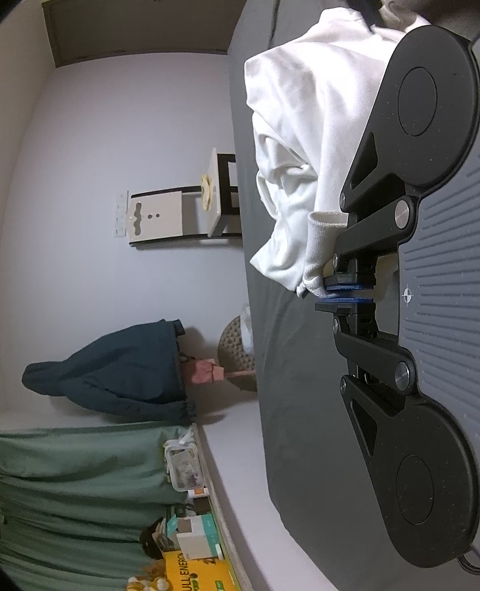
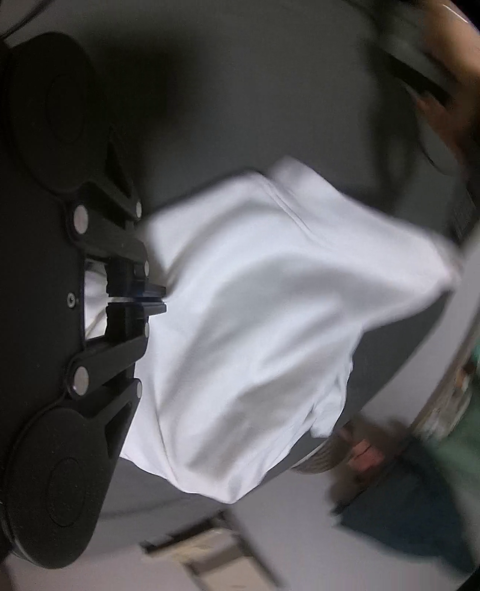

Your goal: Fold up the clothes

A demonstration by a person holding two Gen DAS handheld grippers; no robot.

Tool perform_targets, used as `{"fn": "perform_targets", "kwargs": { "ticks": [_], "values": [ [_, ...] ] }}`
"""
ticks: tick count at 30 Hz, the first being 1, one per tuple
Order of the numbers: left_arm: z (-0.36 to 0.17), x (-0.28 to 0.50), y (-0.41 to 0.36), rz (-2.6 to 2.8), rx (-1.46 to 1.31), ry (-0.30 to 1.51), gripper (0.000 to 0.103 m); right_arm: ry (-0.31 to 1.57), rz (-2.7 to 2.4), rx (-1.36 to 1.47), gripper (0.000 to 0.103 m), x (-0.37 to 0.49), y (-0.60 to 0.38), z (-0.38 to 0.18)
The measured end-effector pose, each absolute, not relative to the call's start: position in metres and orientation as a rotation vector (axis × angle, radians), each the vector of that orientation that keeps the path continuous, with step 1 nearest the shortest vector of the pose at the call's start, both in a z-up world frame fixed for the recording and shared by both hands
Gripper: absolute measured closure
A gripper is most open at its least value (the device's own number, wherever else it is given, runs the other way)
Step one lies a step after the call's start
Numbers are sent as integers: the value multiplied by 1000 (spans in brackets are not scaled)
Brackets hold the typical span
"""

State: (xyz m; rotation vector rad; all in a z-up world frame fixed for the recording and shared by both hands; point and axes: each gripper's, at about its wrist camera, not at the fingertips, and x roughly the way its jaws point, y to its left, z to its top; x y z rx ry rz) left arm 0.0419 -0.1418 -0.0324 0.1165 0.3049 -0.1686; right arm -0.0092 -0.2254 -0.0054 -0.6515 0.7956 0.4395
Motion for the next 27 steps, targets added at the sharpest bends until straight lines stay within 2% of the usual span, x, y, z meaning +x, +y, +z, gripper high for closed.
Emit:
{"fn": "perform_targets", "kwargs": {
  "ticks": [4, 6, 11, 14, 20, 27],
  "values": [
    [-34, 44, -142, -165, 118, 312, 99, 905, 337, -348, 99, 28, -250, -4],
    [-35, 44, -142, -169, 120, 313, 99, 909, 307, -359, 89, 33, -254, -11],
    [-34, 45, -142, -169, 118, 314, 99, 789, 387, -330, 86, 11, -269, 7],
    [-34, 46, -142, -169, 110, 315, 99, 717, 489, -525, 87, -12, -258, 13],
    [-34, 44, -142, -170, 119, 313, 99, 611, 622, -1057, 87, -43, -214, -13],
    [-34, 45, -142, -171, 122, 311, 99, 616, 672, -1236, 87, -30, -196, -29]
  ]
}}
